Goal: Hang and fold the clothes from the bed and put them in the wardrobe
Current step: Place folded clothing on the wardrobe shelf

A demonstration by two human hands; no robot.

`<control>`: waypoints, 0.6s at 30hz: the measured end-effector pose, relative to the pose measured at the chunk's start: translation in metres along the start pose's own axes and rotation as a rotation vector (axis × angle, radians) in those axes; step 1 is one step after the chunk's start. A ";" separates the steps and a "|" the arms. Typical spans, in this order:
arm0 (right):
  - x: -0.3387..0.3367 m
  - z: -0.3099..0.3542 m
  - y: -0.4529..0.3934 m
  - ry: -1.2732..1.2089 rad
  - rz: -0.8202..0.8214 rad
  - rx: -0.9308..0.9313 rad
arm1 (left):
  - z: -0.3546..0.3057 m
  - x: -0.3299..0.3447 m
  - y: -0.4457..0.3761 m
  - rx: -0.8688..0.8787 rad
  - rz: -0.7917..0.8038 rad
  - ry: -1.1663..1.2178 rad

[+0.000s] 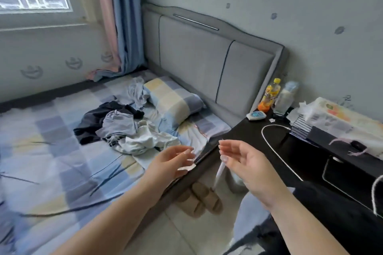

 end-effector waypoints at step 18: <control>0.210 -0.031 -0.185 -0.060 0.366 0.127 | 0.016 -0.246 -0.058 -0.130 -0.409 0.084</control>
Point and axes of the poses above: each hand's wrist, its own y-axis away from the middle knuckle, its own x-axis out of the palm, z = x × y, the point moved 7 cm from there along -y, towards the middle knuckle, and after that the axes turned 2 degrees about x, right-handed, at the moved point
